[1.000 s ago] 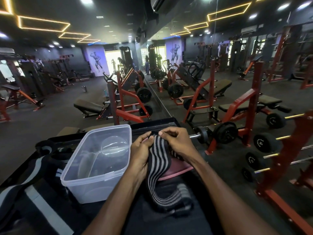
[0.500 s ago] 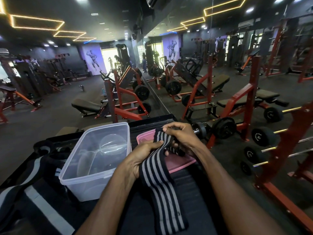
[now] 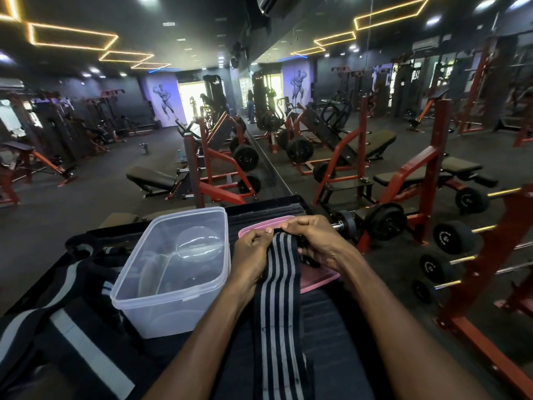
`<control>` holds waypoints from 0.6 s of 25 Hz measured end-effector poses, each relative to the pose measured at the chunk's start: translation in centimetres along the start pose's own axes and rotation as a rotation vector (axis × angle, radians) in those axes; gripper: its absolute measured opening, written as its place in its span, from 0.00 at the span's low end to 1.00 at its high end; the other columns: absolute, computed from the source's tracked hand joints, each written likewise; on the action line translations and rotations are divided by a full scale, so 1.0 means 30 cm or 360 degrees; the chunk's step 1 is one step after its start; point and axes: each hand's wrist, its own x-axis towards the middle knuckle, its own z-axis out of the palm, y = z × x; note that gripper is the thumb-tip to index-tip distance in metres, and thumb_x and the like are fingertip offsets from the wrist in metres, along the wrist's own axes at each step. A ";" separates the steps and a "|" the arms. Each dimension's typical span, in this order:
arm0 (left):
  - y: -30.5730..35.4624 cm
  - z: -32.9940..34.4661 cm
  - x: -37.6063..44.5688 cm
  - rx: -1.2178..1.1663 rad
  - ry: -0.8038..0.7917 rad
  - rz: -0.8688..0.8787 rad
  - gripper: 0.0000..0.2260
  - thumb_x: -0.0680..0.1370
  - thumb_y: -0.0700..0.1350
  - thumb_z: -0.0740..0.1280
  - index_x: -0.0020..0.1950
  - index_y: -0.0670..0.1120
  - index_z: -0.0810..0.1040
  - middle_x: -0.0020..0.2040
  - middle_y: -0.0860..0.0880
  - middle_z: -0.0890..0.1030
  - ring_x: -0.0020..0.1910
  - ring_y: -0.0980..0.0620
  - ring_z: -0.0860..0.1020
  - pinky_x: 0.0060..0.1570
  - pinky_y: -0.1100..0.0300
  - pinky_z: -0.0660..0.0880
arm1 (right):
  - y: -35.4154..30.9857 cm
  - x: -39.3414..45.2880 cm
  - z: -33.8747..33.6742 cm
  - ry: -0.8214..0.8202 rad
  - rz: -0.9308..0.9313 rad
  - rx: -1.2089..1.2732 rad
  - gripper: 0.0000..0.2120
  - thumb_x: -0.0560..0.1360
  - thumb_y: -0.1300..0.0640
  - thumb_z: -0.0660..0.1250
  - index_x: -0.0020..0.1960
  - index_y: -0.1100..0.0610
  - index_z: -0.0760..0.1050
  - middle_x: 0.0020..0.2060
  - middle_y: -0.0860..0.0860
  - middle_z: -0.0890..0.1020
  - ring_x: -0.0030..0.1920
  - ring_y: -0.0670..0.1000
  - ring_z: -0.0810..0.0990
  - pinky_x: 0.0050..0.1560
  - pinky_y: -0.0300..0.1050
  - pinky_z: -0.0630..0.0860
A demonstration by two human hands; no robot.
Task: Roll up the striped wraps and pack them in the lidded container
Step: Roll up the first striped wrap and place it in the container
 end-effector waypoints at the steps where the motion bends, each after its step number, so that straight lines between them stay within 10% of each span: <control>1: -0.001 -0.001 0.000 0.0001 -0.0010 -0.0012 0.07 0.80 0.46 0.67 0.45 0.46 0.82 0.44 0.45 0.85 0.43 0.50 0.82 0.45 0.55 0.77 | -0.001 -0.003 0.001 0.0007 -0.0019 -0.0027 0.05 0.74 0.65 0.72 0.48 0.66 0.82 0.41 0.59 0.83 0.41 0.53 0.81 0.39 0.45 0.75; 15: -0.019 -0.003 0.029 -0.0093 0.0034 0.0134 0.01 0.77 0.42 0.72 0.46 0.47 0.82 0.46 0.47 0.86 0.47 0.51 0.84 0.51 0.60 0.79 | 0.020 0.007 0.002 0.0011 -0.0248 -0.0226 0.03 0.72 0.67 0.73 0.45 0.62 0.84 0.44 0.61 0.85 0.46 0.62 0.83 0.49 0.58 0.78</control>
